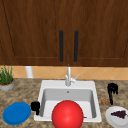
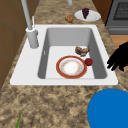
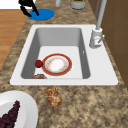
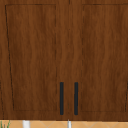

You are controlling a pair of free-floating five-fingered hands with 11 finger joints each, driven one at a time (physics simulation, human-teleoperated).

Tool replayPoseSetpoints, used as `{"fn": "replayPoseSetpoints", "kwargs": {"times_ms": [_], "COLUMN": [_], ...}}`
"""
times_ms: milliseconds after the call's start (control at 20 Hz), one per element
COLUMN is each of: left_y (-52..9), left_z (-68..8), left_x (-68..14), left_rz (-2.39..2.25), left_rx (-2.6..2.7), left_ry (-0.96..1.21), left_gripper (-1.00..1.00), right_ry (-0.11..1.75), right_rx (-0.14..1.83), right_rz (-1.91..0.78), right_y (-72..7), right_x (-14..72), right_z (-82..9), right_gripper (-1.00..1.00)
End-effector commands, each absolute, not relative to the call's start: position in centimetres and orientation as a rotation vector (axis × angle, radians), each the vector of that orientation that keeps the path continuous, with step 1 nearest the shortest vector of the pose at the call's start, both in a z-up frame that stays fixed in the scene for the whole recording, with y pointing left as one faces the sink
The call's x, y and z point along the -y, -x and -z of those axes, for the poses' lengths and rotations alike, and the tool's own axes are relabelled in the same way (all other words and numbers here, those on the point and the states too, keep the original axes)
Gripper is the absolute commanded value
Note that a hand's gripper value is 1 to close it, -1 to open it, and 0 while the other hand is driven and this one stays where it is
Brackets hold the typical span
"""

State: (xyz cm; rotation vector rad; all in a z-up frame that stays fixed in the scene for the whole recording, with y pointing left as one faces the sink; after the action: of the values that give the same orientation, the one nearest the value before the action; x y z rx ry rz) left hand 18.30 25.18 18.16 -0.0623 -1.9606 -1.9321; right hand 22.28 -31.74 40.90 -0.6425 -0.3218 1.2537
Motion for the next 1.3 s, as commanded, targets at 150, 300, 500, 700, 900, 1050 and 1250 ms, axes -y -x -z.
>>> {"fn": "replayPoseSetpoints", "kwargs": {"times_ms": [150, 300, 500, 700, 900, 1050, 1250], "left_y": [-18.3, -18.3, -18.3, -18.3, -18.3, -18.3, -18.3], "left_z": [-18.2, -18.2, -18.2, -18.2, -18.2, -18.2, -18.2], "left_x": [-25.2, -25.2, -25.2, -25.2, -25.2, -25.2, -25.2], "left_rz": [1.932, 1.932, 1.932, 1.932, 1.932, 1.932, 1.932], "left_rx": [1.961, 1.961, 1.961, 1.961, 1.961, 1.961, 1.961], "left_ry": [0.062, 0.062, 0.062, 0.062, 0.062, 0.062, 0.062], "left_gripper": [0.00, 0.00, 0.00, 0.00, 0.00, 0.00, 0.00], "right_ry": [0.600, 0.607, 0.642, 0.653, 0.660, 0.661, 0.649], "right_rx": [0.336, 0.326, 0.329, 0.318, 0.341, 0.412, 0.509], "right_rz": [-1.252, -1.254, -1.305, -1.307, -1.298, -1.266, -1.256], "right_y": [-20.4, -19.0, -21.1, -23.0, -24.8, -25.3, -25.2], "right_x": [35.2, 36.0, 37.0, 38.3, 39.5, 41.9, 44.3], "right_z": [-35.9, -33.3, -30.1, -26.7, -23.9, -22.5, -19.8], "right_gripper": [-1.00, -1.00, -1.00, -1.00, -1.00, -1.00, -1.00]}}
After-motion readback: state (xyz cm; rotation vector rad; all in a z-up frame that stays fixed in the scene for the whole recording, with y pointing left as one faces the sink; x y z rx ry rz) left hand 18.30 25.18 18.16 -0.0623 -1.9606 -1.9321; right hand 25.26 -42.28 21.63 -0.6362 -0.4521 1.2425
